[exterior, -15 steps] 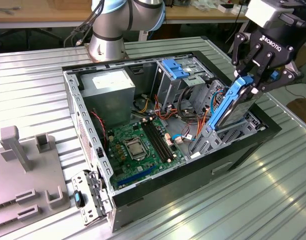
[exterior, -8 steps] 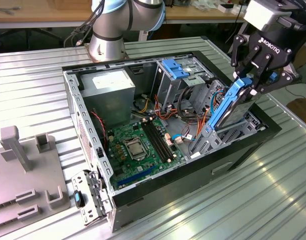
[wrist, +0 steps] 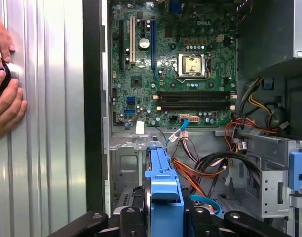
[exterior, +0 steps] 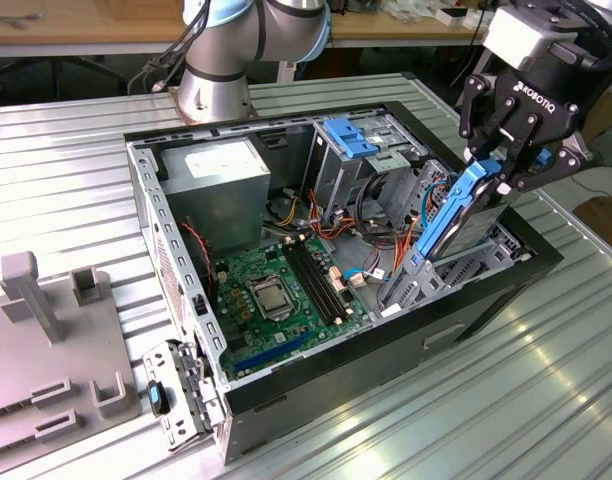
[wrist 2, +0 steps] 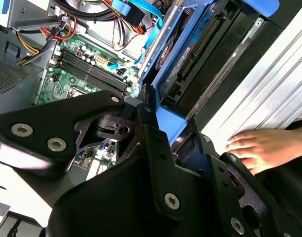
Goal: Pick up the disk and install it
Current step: 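Insert the disk into the insertion slot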
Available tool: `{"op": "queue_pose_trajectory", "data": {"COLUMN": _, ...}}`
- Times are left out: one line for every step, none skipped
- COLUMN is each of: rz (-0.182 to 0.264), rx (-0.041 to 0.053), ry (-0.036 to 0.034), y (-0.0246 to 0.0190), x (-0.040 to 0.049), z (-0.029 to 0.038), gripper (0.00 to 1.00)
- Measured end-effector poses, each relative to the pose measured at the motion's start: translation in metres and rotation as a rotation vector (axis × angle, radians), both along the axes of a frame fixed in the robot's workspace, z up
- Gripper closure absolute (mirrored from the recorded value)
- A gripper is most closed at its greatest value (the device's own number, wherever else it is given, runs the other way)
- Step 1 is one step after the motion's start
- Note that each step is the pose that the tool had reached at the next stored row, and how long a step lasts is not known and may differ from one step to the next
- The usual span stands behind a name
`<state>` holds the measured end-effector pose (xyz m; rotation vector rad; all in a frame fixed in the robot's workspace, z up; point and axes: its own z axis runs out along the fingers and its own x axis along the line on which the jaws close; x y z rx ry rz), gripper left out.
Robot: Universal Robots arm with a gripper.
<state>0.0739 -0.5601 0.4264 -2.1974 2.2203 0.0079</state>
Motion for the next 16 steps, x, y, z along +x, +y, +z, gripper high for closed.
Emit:
{"op": "queue_pose_trajectory", "data": {"rz": 0.000, "rx": 0.0003, "ry": -0.0002, "y": 0.0000, "x": 0.0000, "z": -0.0006, "gripper": 0.63}}
{"op": "queue_pose_trajectory", "data": {"rz": 0.000, "rx": 0.0006, "ry": -0.0007, "y": 0.0000, "x": 0.0000, "z": -0.0016, "gripper": 0.63}}
{"op": "queue_pose_trajectory", "data": {"rz": 0.000, "rx": 0.0008, "ry": -0.0009, "y": 0.0000, "x": 0.0000, "z": -0.0021, "gripper": 0.63}}
{"op": "queue_pose_trajectory", "data": {"rz": 0.000, "rx": 0.0010, "ry": -0.0012, "y": -0.0001, "x": 0.0000, "z": -0.0027, "gripper": 0.63}}
{"op": "queue_pose_trajectory", "data": {"rz": 0.000, "rx": 0.0011, "ry": -0.0015, "y": -0.0001, "x": 0.0000, "z": -0.0033, "gripper": 0.63}}
{"op": "queue_pose_trajectory", "data": {"rz": 0.000, "rx": 0.0013, "ry": -0.0018, "y": -0.0001, "x": 0.0000, "z": -0.0039, "gripper": 0.63}}
{"op": "queue_pose_trajectory", "data": {"rz": 0.000, "rx": 0.0014, "ry": -0.0020, "y": -0.0001, "x": 0.0000, "z": -0.0045, "gripper": 0.63}}
{"op": "queue_pose_trajectory", "data": {"rz": 0.000, "rx": 0.0015, "ry": -0.0023, "y": -0.0001, "x": 0.0000, "z": -0.0051, "gripper": 0.63}}
{"op": "queue_pose_trajectory", "data": {"rz": 0.000, "rx": 0.0019, "ry": -0.0030, "y": -0.0002, "x": 0.0000, "z": -0.0064, "gripper": 0.63}}
{"op": "queue_pose_trajectory", "data": {"rz": 0.000, "rx": 0.0022, "ry": -0.0035, "y": -0.0002, "x": 0.0000, "z": -0.0076, "gripper": 0.63}}
{"op": "queue_pose_trajectory", "data": {"rz": 0.000, "rx": 0.0023, "ry": -0.0039, "y": -0.0002, "x": 0.0000, "z": -0.0082, "gripper": 0.63}}
{"op": "queue_pose_trajectory", "data": {"rz": 0.000, "rx": 0.0024, "ry": -0.0042, "y": -0.0002, "x": 0.0000, "z": -0.0088, "gripper": 0.63}}
{"op": "queue_pose_trajectory", "data": {"rz": 0.000, "rx": 0.0026, "ry": -0.0046, "y": -0.0002, "x": 0.0000, "z": -0.0096, "gripper": 0.63}}
{"op": "queue_pose_trajectory", "data": {"rz": 0.000, "rx": 0.0027, "ry": -0.0049, "y": -0.0003, "x": 0.0000, "z": -0.0101, "gripper": 0.63}}
{"op": "queue_pose_trajectory", "data": {"rz": 0.000, "rx": 0.0029, "ry": -0.0053, "y": -0.0003, "x": 0.0000, "z": -0.0109, "gripper": 0.63}}
{"op": "queue_pose_trajectory", "data": {"rz": 0.000, "rx": 0.0031, "ry": -0.0056, "y": -0.0003, "x": 0.0000, "z": -0.0116, "gripper": 0.63}}
